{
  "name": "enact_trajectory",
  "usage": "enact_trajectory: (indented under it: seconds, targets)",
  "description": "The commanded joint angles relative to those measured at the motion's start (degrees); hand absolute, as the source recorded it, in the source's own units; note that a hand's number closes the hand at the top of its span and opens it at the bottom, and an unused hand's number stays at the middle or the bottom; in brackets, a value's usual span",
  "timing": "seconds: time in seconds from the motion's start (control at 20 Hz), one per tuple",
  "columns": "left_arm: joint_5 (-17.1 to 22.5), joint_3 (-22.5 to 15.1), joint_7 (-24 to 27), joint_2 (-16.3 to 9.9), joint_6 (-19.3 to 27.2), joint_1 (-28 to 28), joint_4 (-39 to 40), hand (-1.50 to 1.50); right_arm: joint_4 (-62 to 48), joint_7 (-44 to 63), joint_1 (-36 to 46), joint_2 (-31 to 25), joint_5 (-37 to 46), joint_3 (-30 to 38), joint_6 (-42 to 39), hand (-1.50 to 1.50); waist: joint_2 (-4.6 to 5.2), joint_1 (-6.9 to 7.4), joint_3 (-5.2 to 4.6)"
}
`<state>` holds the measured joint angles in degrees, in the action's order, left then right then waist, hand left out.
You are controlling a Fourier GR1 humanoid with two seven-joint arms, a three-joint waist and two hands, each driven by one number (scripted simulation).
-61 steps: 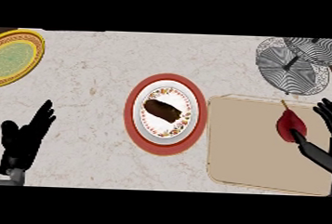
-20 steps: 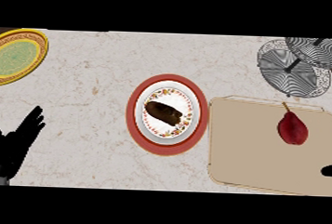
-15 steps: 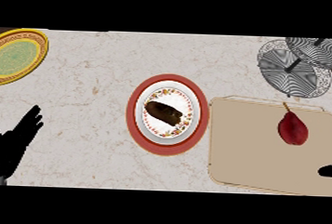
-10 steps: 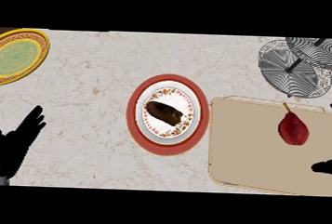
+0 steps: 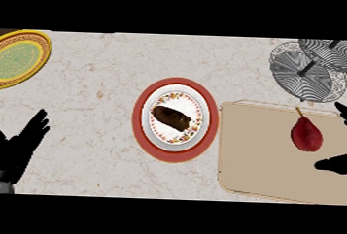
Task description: Pick the pear from the tray and place it in the tiered basket
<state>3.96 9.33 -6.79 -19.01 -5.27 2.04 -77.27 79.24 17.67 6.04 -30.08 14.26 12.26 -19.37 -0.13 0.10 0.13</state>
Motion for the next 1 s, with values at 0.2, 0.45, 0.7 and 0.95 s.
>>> enact_trajectory:
  seconds: [0.2,0.45,0.7,0.95]
  targets:
    - [-3.6,-0.2,1.7,2.8,0.4,-1.8,3.7,0.00,-11.2,-6.6,5.0,0.6,3.0,1.9,-0.2,-1.50,0.18,0.06,-0.12]
    - [-1.6,2.1,-4.9,1.8,-1.5,2.1,-5.6,0.00,-16.0,-8.2,7.9,3.0,6.3,0.8,2.3,-1.50,0.14,0.24,-0.11]
    - [-2.7,2.3,-3.4,3.0,-2.0,2.7,-5.1,0.00,-17.4,-8.9,8.8,3.2,7.4,0.3,1.2,-1.50,0.12,0.16,-0.12]
    - [-3.4,3.2,-1.3,2.3,-1.6,-0.7,-0.1,0.00,-18.9,-16.6,8.9,6.6,12.3,-4.3,6.7,1.50,0.28,0.43,-0.08]
